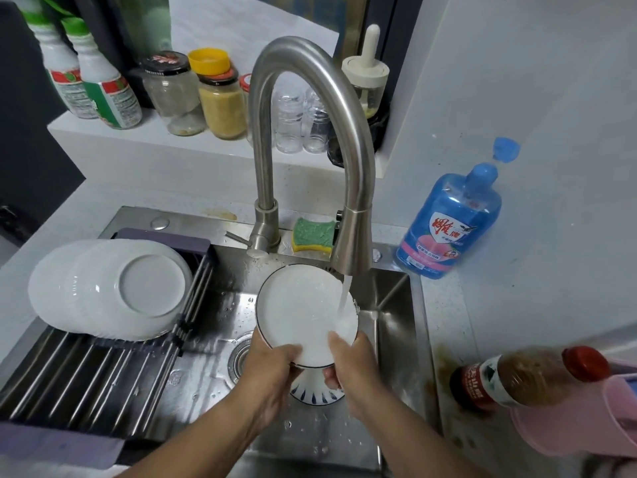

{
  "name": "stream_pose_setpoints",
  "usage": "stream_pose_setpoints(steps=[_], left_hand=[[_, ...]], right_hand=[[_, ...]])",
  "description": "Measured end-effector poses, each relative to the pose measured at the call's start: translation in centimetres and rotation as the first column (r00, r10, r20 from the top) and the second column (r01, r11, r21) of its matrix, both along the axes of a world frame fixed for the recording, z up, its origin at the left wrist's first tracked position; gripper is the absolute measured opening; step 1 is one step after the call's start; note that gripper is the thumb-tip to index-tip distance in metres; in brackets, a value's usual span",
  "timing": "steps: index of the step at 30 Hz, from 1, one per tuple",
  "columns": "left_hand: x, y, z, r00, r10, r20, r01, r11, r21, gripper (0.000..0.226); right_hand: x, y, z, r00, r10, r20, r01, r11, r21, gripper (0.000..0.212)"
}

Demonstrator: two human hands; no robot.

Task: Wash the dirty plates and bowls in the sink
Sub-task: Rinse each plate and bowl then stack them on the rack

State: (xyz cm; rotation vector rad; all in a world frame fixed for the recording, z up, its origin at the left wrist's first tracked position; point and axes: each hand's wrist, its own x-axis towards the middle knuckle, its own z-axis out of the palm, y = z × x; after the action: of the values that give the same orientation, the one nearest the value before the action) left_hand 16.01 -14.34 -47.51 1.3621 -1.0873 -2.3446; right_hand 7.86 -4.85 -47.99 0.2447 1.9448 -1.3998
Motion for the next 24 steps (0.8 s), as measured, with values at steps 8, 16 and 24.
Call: stream_pose_setpoints(steps=[8, 16, 24], left_hand=[[1.1, -6.8, 1.6, 0.905, -0.404, 0.131, 0.412, 0.910, -0.040, 0.038], [1.2, 0.5, 0.2, 0.998, -0.064, -0.001, 0.064, 0.989, -0.132, 0.057], [0.4, -4.8, 0.1, 0.961, -0.275, 0.040, 0.278, 0.955, -0.106, 0.062]], right_hand=[[-6.0, 0.9, 1.8, 0.878, 0.391, -0.275, -0.346, 0.917, 0.199, 0.019], [-1.8, -0.5, -0.3, 0.995, 0.086, -0.059, -0.078, 0.988, 0.136, 0.022], [-6.2, -0.3, 0.3, 0.765, 0.466, -0.445, -0.225, 0.841, 0.493, 0.006]])
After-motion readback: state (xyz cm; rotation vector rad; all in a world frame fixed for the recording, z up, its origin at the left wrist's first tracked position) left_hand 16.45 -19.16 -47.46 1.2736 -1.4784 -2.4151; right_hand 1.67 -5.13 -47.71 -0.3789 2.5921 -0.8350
